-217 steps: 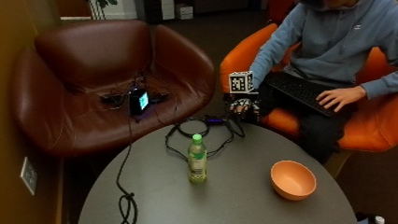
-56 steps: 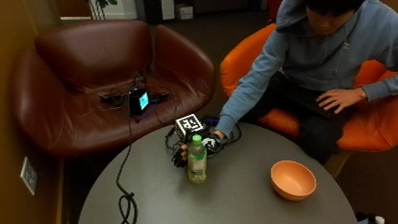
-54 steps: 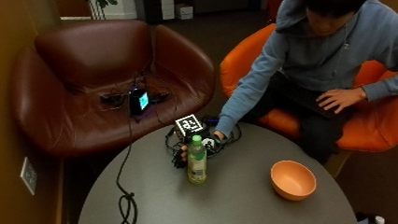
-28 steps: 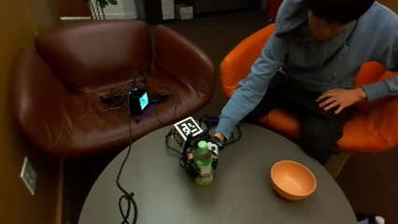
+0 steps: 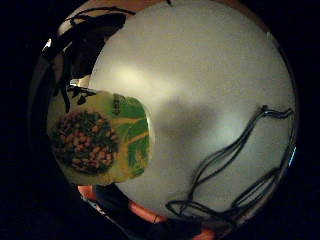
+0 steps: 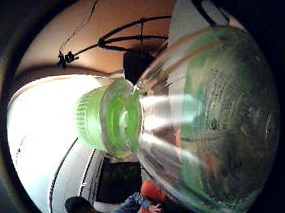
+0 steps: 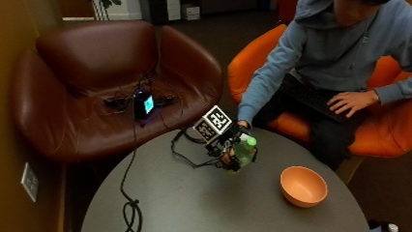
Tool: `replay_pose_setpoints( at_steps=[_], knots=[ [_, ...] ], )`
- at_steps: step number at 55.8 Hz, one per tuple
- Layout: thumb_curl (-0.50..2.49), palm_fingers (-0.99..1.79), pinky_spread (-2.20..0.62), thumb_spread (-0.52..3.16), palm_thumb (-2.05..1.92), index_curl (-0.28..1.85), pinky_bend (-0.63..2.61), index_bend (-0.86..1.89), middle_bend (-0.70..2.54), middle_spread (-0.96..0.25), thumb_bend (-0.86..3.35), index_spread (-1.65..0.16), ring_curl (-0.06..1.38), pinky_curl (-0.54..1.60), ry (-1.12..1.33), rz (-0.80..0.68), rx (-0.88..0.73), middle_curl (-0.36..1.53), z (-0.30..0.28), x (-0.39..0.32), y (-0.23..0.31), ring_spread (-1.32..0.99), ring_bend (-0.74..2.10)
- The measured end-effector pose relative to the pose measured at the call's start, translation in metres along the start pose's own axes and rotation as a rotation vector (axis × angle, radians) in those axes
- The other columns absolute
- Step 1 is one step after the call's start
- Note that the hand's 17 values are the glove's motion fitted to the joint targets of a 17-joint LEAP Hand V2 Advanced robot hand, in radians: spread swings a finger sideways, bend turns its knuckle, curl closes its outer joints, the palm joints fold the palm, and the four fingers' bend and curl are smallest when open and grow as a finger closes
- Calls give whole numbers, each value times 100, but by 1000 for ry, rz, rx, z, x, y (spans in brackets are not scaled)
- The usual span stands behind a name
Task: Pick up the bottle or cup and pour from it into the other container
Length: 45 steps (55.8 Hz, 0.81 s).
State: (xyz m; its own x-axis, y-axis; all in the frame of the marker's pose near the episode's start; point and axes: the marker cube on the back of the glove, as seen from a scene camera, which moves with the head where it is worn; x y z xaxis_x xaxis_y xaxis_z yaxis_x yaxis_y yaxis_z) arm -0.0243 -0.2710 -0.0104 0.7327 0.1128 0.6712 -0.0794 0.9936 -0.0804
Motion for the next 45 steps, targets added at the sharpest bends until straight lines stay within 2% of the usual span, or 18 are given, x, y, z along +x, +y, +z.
replay_pose_setpoints(
  at_steps=[29,45],
  knots=[
    [72,110,-29,17,106,38,31,13,27,-10,-4,-24,43,37,523,-91,-230,51,0,-67,23,-23,34],
    [73,111,-30,16,105,38,32,14,27,-10,-4,-25,44,37,919,-181,-262,52,13,-104,23,-23,33]
  ],
)
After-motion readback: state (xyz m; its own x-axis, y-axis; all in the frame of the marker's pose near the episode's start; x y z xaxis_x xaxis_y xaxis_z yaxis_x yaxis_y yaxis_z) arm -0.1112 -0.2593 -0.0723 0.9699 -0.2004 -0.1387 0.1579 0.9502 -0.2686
